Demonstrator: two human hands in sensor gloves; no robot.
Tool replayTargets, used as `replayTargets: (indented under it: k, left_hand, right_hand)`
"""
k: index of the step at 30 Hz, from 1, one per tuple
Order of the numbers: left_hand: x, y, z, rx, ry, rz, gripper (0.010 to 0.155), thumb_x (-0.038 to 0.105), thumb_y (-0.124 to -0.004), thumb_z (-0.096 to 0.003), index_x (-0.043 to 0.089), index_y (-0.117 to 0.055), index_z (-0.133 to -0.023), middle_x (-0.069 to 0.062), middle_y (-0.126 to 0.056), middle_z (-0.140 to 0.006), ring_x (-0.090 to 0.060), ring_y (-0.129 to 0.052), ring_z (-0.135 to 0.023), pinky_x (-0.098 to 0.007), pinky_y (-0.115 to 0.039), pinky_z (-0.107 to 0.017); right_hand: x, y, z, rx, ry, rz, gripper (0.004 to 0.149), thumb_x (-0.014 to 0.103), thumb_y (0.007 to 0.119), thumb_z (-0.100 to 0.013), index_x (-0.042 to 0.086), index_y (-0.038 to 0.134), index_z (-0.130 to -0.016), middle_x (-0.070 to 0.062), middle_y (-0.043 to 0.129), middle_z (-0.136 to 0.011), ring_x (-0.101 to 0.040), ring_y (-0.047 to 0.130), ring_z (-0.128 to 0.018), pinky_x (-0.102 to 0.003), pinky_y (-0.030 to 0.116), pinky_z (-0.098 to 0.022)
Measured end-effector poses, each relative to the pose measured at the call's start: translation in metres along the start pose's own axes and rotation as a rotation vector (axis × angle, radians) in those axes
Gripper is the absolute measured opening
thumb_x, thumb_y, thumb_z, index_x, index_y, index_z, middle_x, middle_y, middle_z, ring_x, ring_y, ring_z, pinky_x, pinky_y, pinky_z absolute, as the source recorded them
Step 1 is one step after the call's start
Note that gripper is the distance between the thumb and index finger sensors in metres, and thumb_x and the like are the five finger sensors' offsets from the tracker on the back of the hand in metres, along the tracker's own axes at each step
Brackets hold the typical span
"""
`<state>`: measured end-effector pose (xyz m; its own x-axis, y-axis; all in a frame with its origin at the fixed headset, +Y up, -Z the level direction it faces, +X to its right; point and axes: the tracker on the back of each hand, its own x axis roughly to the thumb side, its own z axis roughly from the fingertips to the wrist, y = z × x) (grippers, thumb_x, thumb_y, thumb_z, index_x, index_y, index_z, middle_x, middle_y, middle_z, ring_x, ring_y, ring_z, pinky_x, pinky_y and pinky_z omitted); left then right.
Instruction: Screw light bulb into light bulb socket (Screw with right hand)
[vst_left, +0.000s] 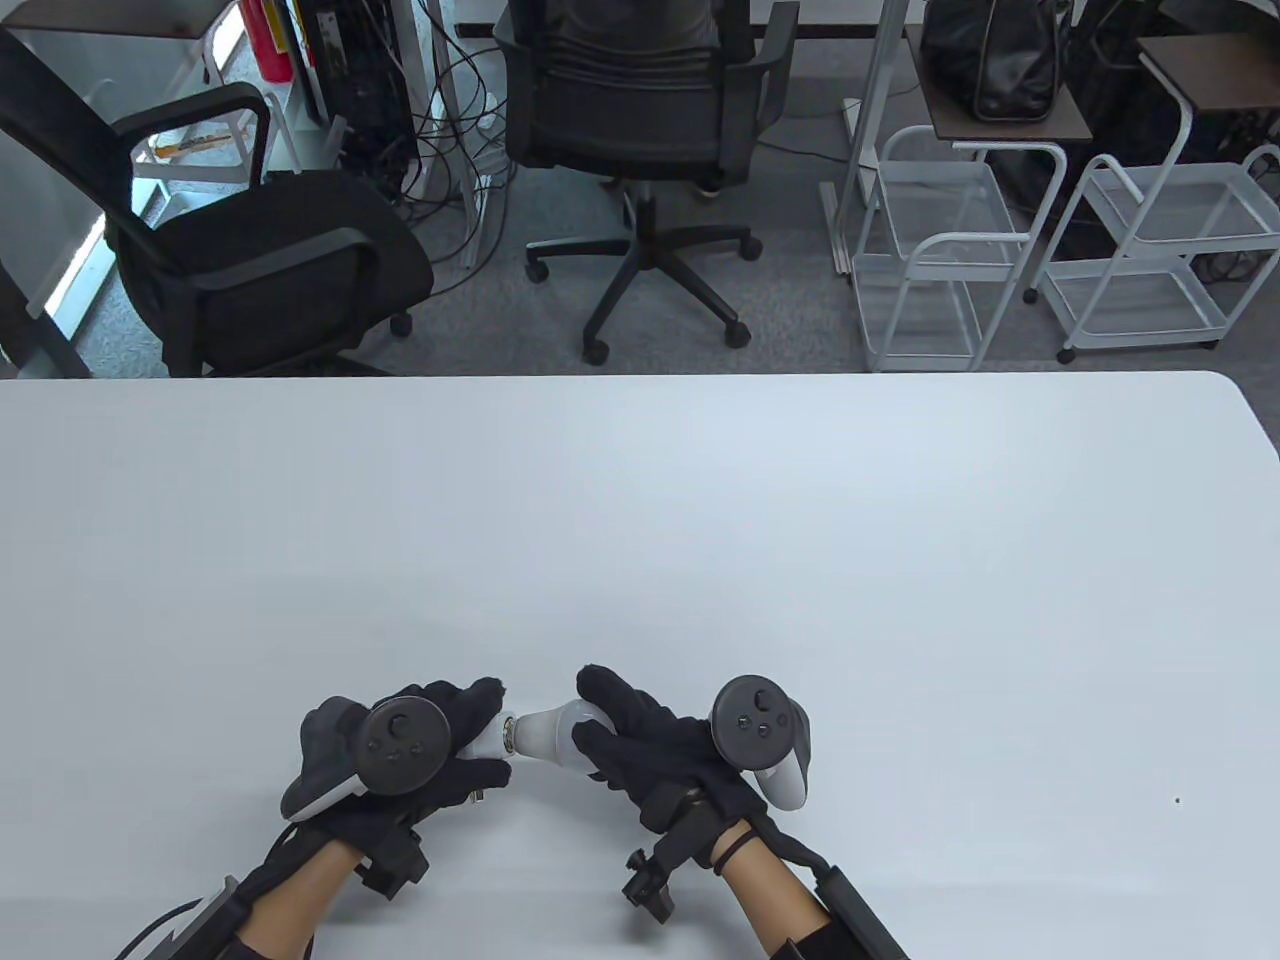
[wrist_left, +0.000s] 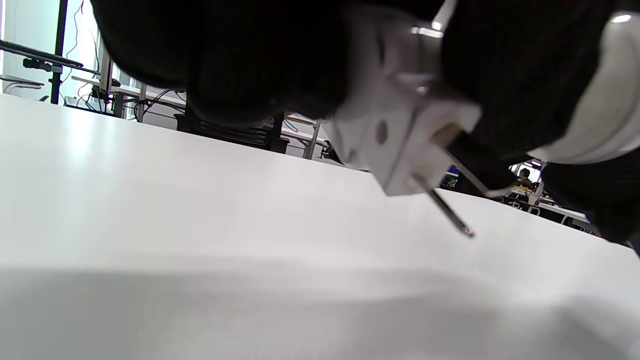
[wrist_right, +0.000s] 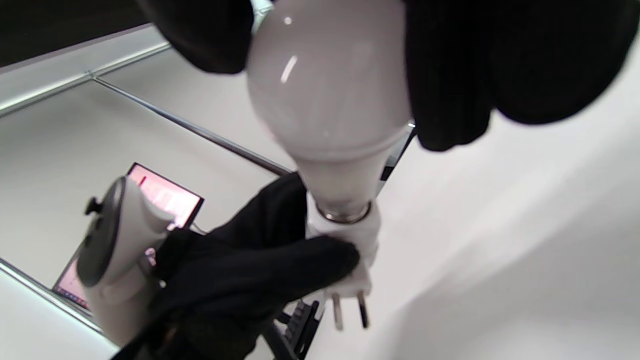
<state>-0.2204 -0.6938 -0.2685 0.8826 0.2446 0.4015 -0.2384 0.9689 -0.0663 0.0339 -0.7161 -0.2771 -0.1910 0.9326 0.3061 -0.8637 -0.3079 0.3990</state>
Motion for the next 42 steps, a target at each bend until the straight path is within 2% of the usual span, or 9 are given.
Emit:
replayTargets:
  k: [4,7,15,21,24,28,30,36,42]
  left_hand:
    - [0.005,0.0,0.001,0.006,-0.019,-0.07,0.076,0.054,-0.091,-0.0426,0.018,-0.07,-0.105,-0.015,-0.085,-0.075,-0.023,-0.088,-0.058,-0.058,-0.066,-0.068]
    - [0.003,0.0,0.001,0.0,-0.009,-0.024,0.076,0.054,-0.092,-0.0421,0.017,-0.071,-0.105,-0.015,-0.085,-0.075,-0.023,-0.088,-0.058,-0.058,-0.066,-0.068]
    - [-0.007,-0.001,-0.001,-0.045,0.011,0.114,0.076,0.054,-0.092,-0.0424,0.015,-0.071,-0.104,-0.016,-0.086,-0.073,-0.023,-0.088,-0.056,-0.058,-0.067,-0.066]
    - [-0.004,-0.001,-0.001,-0.044,-0.002,0.095,0.076,0.055,-0.092,-0.0423,0.016,-0.072,-0.104,-0.016,-0.086,-0.073,-0.023,-0.089,-0.056,-0.058,-0.068,-0.066]
    - [-0.004,-0.001,-0.001,-0.043,-0.001,0.101,0.076,0.055,-0.092,-0.0424,0.015,-0.071,-0.104,-0.016,-0.087,-0.072,-0.023,-0.089,-0.056,-0.058,-0.068,-0.066]
    - [-0.005,-0.001,-0.001,-0.041,0.01,0.099,0.076,0.055,-0.092,-0.0426,0.015,-0.071,-0.104,-0.016,-0.087,-0.072,-0.023,-0.089,-0.055,-0.058,-0.068,-0.065]
    - [-0.005,-0.001,-0.001,-0.038,0.01,0.099,0.076,0.055,-0.092,-0.0426,0.015,-0.071,-0.104,-0.016,-0.086,-0.072,-0.023,-0.089,-0.056,-0.058,-0.068,-0.066]
    - [0.001,0.0,0.0,-0.023,-0.014,0.043,0.076,0.055,-0.092,-0.0421,0.015,-0.072,-0.104,-0.016,-0.087,-0.072,-0.023,-0.089,-0.056,-0.058,-0.068,-0.066]
    - [0.0,0.0,0.0,-0.017,-0.005,0.053,0.076,0.056,-0.091,-0.0423,0.015,-0.072,-0.103,-0.015,-0.087,-0.072,-0.023,-0.089,-0.055,-0.057,-0.068,-0.066]
  right_hand:
    - [0.0,0.0,0.0,-0.014,0.007,0.014,0.052,0.029,0.066,-0.061,0.003,0.049,-0.104,-0.05,0.065,-0.075,-0.048,0.091,-0.044,-0.054,0.08,-0.026]
    - [0.0,0.0,0.0,-0.025,0.006,0.023,0.048,0.028,0.064,-0.062,0.002,0.055,-0.102,-0.052,0.066,-0.075,-0.05,0.091,-0.045,-0.055,0.08,-0.027]
    - [-0.003,0.0,0.0,0.023,-0.01,-0.022,0.056,0.027,0.069,-0.06,0.003,0.046,-0.104,-0.045,0.045,-0.094,-0.058,0.077,-0.061,-0.062,0.071,-0.039]
    - [-0.003,-0.002,0.001,-0.037,0.013,0.027,0.051,0.03,0.065,-0.062,0.008,0.048,-0.104,-0.051,0.066,-0.074,-0.048,0.092,-0.043,-0.053,0.081,-0.025]
    - [-0.001,-0.003,0.001,-0.036,0.001,0.054,0.049,0.031,0.065,-0.062,0.004,0.056,-0.102,-0.051,0.069,-0.071,-0.048,0.093,-0.042,-0.053,0.082,-0.024]
    - [-0.002,-0.002,0.0,0.026,-0.004,-0.026,0.055,0.027,0.068,-0.06,-0.003,0.052,-0.103,-0.047,0.047,-0.093,-0.058,0.083,-0.053,-0.06,0.076,-0.032]
    - [-0.001,-0.002,0.0,0.032,-0.002,-0.021,0.056,0.025,0.069,-0.059,-0.003,0.05,-0.104,-0.048,0.042,-0.094,-0.058,0.081,-0.055,-0.059,0.075,-0.034]
    - [-0.002,-0.003,0.001,-0.026,0.014,0.019,0.051,0.028,0.066,-0.061,0.01,0.046,-0.105,-0.05,0.062,-0.078,-0.05,0.09,-0.044,-0.052,0.081,-0.025]
    - [-0.004,-0.004,0.001,-0.033,0.009,-0.005,0.051,0.027,0.067,-0.06,0.002,0.056,-0.102,-0.05,0.059,-0.083,-0.055,0.085,-0.051,-0.057,0.078,-0.031]
